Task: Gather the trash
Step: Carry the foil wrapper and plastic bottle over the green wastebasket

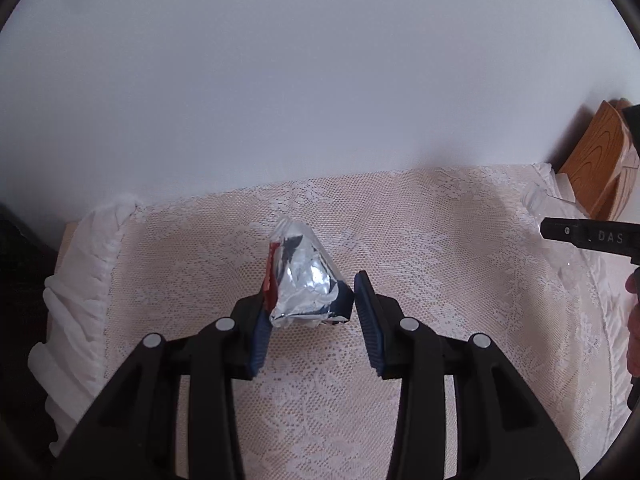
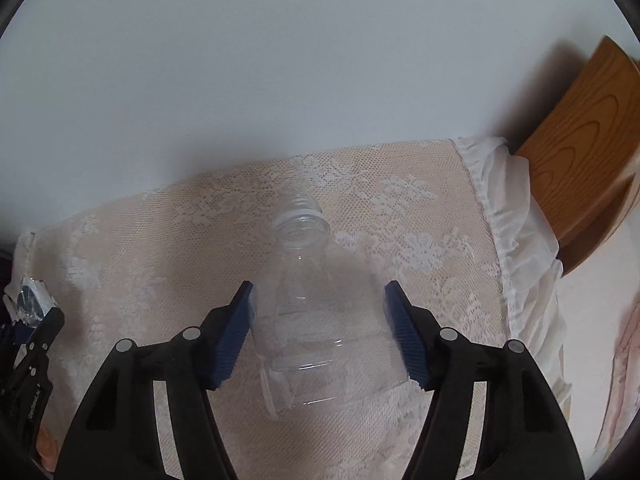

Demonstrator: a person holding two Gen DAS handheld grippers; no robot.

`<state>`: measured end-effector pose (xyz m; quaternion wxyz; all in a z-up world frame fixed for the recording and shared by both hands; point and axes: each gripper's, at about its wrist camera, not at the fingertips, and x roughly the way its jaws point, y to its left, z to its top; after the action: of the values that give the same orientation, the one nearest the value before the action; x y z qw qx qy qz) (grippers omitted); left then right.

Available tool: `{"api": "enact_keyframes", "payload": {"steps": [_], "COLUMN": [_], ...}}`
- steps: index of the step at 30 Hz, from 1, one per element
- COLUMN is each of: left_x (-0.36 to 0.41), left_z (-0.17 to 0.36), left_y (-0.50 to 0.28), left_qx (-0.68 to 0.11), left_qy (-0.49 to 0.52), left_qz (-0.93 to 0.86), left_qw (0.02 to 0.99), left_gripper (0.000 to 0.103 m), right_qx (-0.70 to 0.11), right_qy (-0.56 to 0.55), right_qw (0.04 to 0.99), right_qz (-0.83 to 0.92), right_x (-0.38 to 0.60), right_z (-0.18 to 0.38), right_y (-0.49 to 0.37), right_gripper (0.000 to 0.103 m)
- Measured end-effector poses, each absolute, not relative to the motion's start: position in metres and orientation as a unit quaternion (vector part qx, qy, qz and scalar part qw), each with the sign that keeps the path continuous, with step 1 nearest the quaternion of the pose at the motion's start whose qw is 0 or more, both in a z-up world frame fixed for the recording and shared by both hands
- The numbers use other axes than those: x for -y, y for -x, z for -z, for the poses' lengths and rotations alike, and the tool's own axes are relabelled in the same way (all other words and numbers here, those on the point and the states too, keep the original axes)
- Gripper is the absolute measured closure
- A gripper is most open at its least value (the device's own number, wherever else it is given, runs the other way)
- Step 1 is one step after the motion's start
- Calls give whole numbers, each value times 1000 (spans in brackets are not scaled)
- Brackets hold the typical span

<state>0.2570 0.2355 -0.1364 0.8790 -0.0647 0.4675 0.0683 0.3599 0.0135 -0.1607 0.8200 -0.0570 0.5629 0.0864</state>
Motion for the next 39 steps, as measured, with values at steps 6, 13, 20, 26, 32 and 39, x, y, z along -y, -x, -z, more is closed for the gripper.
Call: {"api": "enact_keyframes", "payload": {"steps": [6, 13, 20, 26, 32, 39], "left_x": [-206, -136, -39, 42, 125, 197], "left_z": [101, 67, 44, 52, 75, 109], "left_y": [-201, -103, -5, 60, 114, 161], "left_qx": [-451, -440, -439, -460, -475, -495], "left_qy": [69, 77, 29, -4, -54, -124], "left_qz": [-50, 29, 123, 203, 278, 340], "left_qw": [889, 894, 890, 864, 833, 790], "left_gripper": [65, 65, 65, 65, 65, 65], "right_qx": [-534, -514, -511, -528, -530, -547], "right_qy": [-8, -57, -74, -93, -148, -201], "right_qw": [838, 851, 857, 839, 822, 796], "right_qz": [-107, -94, 2, 92, 149, 163], "right_x": [30, 116, 223, 295, 346, 374], "right_z": [119, 81, 63, 72, 88, 126], "right_y": [-275, -154, 9, 128, 206, 247], "right_gripper": [36, 36, 36, 36, 39, 40]}}
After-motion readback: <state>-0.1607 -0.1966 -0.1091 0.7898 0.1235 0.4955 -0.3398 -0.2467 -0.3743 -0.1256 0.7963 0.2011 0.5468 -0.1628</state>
